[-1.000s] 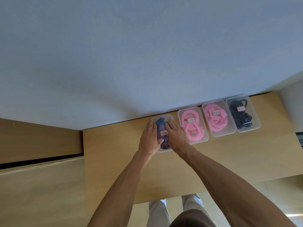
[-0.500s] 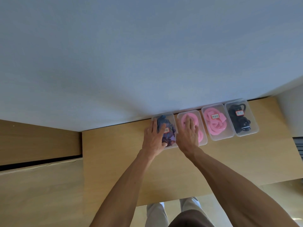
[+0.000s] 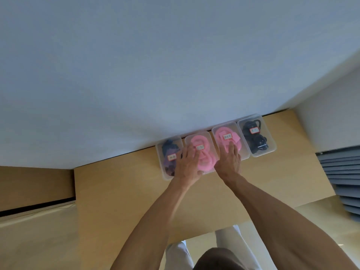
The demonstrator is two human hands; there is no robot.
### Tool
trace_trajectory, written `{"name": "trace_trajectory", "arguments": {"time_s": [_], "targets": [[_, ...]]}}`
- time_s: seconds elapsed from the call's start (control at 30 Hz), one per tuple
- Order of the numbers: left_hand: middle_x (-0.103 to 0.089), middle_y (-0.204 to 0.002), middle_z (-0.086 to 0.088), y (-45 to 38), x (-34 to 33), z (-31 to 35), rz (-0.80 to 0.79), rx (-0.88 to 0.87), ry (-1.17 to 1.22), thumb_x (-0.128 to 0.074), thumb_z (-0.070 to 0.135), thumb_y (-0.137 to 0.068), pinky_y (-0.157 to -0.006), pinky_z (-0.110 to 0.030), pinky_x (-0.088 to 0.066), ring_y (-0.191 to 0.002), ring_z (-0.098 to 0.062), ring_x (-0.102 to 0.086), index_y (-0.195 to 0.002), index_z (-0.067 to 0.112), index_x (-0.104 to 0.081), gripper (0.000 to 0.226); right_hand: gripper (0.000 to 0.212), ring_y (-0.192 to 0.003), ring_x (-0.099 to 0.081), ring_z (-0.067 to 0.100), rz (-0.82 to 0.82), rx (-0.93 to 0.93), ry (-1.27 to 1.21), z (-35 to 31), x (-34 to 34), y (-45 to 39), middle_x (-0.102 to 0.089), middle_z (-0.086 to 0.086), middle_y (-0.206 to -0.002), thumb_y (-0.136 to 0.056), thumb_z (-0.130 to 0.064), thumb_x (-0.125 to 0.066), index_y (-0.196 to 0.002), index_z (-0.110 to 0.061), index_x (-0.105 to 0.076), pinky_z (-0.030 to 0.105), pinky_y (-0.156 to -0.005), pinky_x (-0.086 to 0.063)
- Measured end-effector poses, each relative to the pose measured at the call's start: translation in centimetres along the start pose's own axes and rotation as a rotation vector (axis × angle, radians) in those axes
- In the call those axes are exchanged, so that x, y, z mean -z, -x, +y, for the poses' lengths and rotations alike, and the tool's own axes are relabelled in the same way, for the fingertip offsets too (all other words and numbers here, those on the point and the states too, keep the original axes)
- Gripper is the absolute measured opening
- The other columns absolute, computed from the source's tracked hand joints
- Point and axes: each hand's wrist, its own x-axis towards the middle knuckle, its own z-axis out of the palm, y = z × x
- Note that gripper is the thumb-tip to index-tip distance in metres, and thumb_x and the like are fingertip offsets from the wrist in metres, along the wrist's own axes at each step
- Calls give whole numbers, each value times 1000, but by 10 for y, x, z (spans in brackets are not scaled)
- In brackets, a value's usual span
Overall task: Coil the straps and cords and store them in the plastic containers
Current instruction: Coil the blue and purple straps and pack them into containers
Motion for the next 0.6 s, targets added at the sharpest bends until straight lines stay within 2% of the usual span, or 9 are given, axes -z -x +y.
{"name": "trace_trajectory", "arguments": {"time_s": [0.07, 0.17, 0.27, 0.37, 0.5, 0.6], "targets": [[-25, -158, -11, -4, 3, 5, -14, 64, 2, -78, 45, -78, -115, -46, -29, -147, -33, -24, -149, 19, -30, 89, 68, -141, -28, 35, -58, 21, 34, 16, 8, -7, -23, 15, -157, -83, -3, -63, -144, -19, -40, 44, -107, -41], [-24, -160, -11, -13, 9, 19, -1, 160, 13, -74, 42, -82, -116, -45, -28, -148, -32, -21, -148, 18, -32, 82, 59, -127, -39, 33, -78, 85, 18, 24, 24, -25, -31, 13, -149, -83, -3, -64, -138, -17, -47, 40, -98, -47], [-27, -158, -17, -22, 10, 58, 46, 188, 41, -67, 44, -88, -118, -49, -29, -146, -34, -26, -151, 15, -32, 77, 53, -129, -41, 31, -15, 145, 50, 30, 34, -38, -39, 12, -146, -89, -12, -63, -140, -18, -48, 38, -104, -41], [-27, -159, -19, -41, 9, 107, 72, 163, 85, -65, 37, -93, -116, -47, -33, -146, -35, -28, -152, 15, -31, 72, 50, -136, -35, 32, 22, 112, 43, 53, 46, -42, -35, 14, -149, -93, -22, -62, -139, -21, -45, 41, -108, -37], [-18, -162, -16, -62, 0, 139, 2, 179, 71, -60, 43, -95, -116, -46, -30, -147, -34, -24, -153, 17, -26, 72, 47, -148, -18, 37, -12, 83, 33, 93, 55, -51, -19, 18, -160, -94, -20, -62, -136, -22, -43, 47, -114, -30], [-21, -161, -15, -66, -6, 138, 4, 198, 40, -64, 44, -93, -117, -45, -28, -148, -32, -23, -152, 16, -30, 73, 65, -151, -10, 37, -54, 85, 24, 116, 49, -60, -9, 17, -164, -92, -10, -60, -148, -25, -32, 49, -117, -27]]}}
